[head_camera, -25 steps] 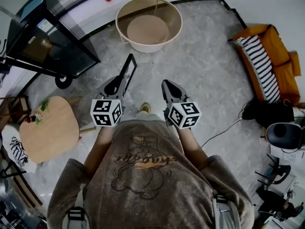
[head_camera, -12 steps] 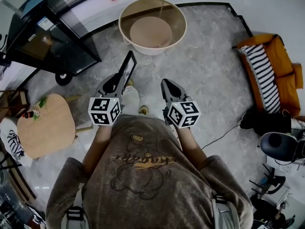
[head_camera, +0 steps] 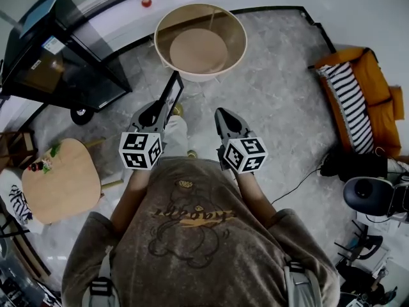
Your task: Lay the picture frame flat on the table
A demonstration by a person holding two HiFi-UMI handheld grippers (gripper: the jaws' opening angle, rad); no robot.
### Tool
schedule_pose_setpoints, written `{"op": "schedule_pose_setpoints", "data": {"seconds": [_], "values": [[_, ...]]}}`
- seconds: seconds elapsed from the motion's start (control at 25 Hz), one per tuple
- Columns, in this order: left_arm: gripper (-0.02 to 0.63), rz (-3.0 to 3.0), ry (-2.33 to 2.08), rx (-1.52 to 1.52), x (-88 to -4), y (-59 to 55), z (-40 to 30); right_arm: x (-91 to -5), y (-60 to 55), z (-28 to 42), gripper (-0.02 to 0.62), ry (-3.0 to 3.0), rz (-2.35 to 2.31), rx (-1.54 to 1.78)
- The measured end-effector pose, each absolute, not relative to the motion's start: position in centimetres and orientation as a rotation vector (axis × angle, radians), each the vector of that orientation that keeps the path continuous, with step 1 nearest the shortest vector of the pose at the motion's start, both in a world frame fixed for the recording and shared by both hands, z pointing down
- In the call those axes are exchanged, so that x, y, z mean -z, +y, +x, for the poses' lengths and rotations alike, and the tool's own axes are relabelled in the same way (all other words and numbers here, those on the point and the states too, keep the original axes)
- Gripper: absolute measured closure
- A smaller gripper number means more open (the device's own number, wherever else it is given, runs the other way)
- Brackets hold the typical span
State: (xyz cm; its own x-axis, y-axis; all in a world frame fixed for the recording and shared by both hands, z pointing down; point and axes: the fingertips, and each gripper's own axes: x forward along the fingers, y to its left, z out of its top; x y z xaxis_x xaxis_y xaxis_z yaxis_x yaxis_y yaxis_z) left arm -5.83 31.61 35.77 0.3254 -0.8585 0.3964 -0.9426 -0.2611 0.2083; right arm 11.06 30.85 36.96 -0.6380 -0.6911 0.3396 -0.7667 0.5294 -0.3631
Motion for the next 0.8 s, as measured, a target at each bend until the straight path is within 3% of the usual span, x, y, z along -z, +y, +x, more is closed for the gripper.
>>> {"op": "schedule_pose_setpoints", "data": {"seconds": [0.8], "values": [[0.525,2.205,-1.474,-0.302,-38.6,19.5,-8.0,-39.2,20.1,7.7,0.575,-2.541,1.279,-0.765]]}}
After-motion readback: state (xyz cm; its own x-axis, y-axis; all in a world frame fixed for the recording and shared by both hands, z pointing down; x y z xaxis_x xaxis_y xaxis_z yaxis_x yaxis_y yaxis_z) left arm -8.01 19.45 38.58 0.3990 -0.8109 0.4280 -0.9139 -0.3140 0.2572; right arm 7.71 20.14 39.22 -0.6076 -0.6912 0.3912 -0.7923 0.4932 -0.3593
